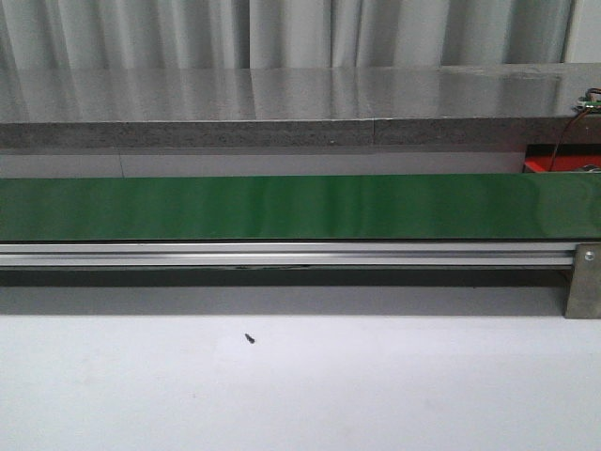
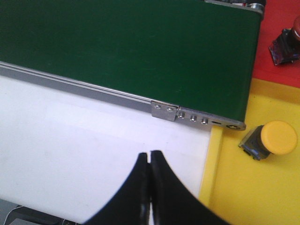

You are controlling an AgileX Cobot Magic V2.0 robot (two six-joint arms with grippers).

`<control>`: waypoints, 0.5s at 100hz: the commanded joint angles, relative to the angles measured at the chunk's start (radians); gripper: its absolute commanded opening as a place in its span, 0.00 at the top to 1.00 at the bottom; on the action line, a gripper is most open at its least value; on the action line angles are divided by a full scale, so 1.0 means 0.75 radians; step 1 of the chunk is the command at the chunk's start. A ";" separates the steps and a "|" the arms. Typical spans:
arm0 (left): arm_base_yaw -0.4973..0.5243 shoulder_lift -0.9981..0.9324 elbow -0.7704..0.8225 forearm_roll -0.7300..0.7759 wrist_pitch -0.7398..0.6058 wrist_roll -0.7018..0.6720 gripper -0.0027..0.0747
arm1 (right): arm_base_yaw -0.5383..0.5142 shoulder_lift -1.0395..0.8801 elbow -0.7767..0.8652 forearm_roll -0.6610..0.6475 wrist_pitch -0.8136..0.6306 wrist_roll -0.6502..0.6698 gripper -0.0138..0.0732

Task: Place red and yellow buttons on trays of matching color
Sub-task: 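Move the left gripper over the yellow push-buttons on the table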

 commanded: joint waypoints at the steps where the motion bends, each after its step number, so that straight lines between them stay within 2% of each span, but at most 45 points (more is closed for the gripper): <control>1: 0.033 0.063 -0.118 0.180 -0.003 -0.182 0.19 | 0.000 -0.017 -0.035 0.002 -0.058 0.000 0.92; 18: 0.199 0.244 -0.243 0.340 0.213 -0.323 0.19 | 0.000 -0.017 -0.035 0.002 -0.057 0.000 0.92; 36: 0.403 0.365 -0.250 0.383 0.231 -0.329 0.19 | 0.000 -0.017 -0.035 0.002 -0.055 0.000 0.92; 50: 0.512 0.441 -0.250 0.392 0.237 -0.331 0.19 | 0.000 -0.017 -0.035 0.002 -0.055 0.000 0.92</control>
